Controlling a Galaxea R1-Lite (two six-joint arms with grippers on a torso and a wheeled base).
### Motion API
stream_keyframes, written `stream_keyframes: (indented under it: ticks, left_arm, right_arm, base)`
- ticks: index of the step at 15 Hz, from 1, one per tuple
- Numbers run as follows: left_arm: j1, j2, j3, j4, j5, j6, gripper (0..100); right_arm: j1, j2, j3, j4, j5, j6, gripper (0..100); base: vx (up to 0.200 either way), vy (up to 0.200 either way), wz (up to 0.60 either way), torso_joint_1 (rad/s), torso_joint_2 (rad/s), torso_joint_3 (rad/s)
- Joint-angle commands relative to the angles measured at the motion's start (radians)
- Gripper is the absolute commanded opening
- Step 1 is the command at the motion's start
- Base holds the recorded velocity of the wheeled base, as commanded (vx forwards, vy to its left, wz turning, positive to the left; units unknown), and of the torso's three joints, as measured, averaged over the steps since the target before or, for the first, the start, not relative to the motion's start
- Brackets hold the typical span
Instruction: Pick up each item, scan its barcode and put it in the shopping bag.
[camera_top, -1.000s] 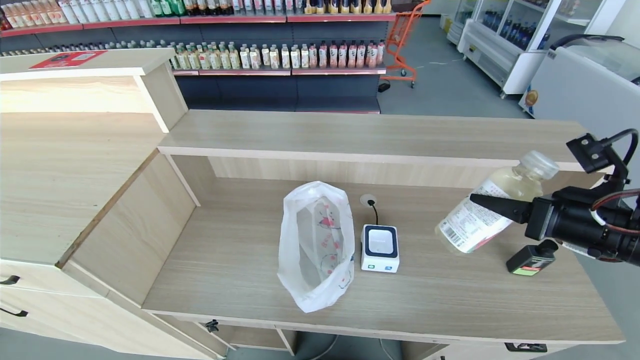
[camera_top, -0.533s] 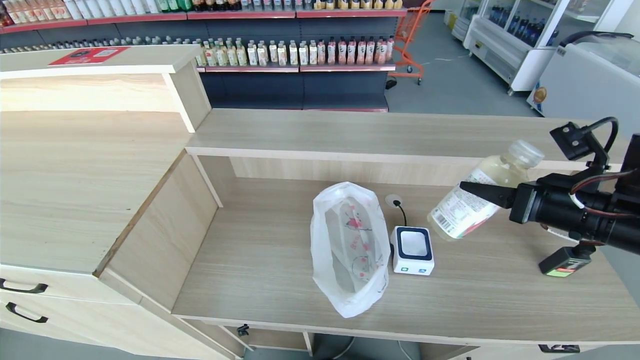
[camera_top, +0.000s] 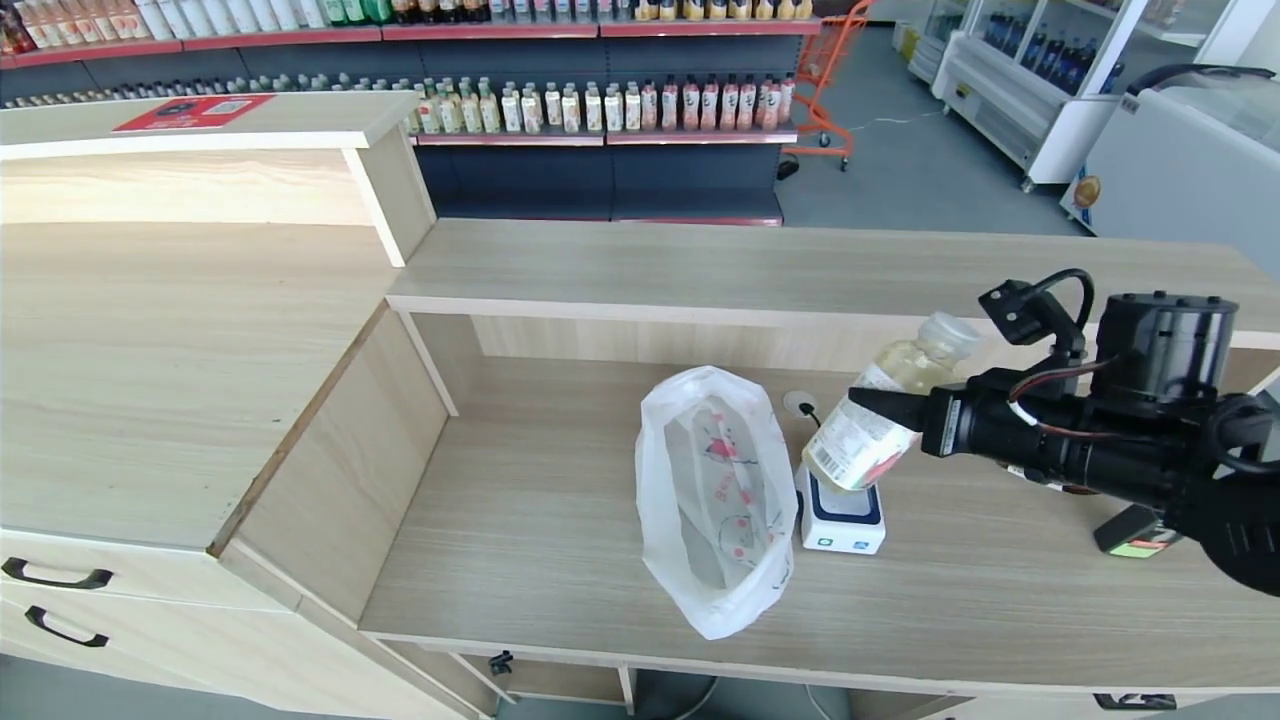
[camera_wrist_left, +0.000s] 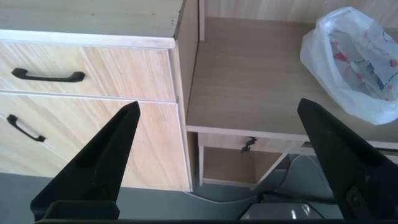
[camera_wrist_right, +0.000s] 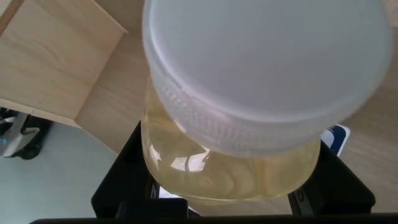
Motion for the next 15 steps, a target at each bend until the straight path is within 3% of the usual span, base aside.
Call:
stream_keyframes:
  ticks: [1, 5, 11, 15]
  left_arm:
    - [0.0, 0.0, 0.0, 0.0, 0.0, -0.001, 100]
    - [0.0, 0.0, 0.0, 0.0, 0.0, -0.001, 100]
    - [0.0, 0.0, 0.0, 0.0, 0.0, -0.001, 100]
    - [0.0, 0.0, 0.0, 0.0, 0.0, -0.001, 100]
  right_arm:
    - [0.072, 0.183, -0.049, -0.083, -0.048, -0.003, 0]
    - [0.138, 0.376, -0.19, -0.09, -0.127, -0.086, 0]
    - [0.173, 0.674, -0.517, -0.165, -0.144, -0.316, 0]
    - [0.219, 0.792, -0.643, -0.176, -0.15, -0.379, 0]
  base:
    - [0.0, 0.0, 0.0, 0.0, 0.0, 0.0]
    - [0.0, 0.0, 0.0, 0.0, 0.0, 0.0]
    - [0.0, 0.0, 0.0, 0.0, 0.0, 0.0]
    - [0.0, 0.0, 0.0, 0.0, 0.0, 0.0]
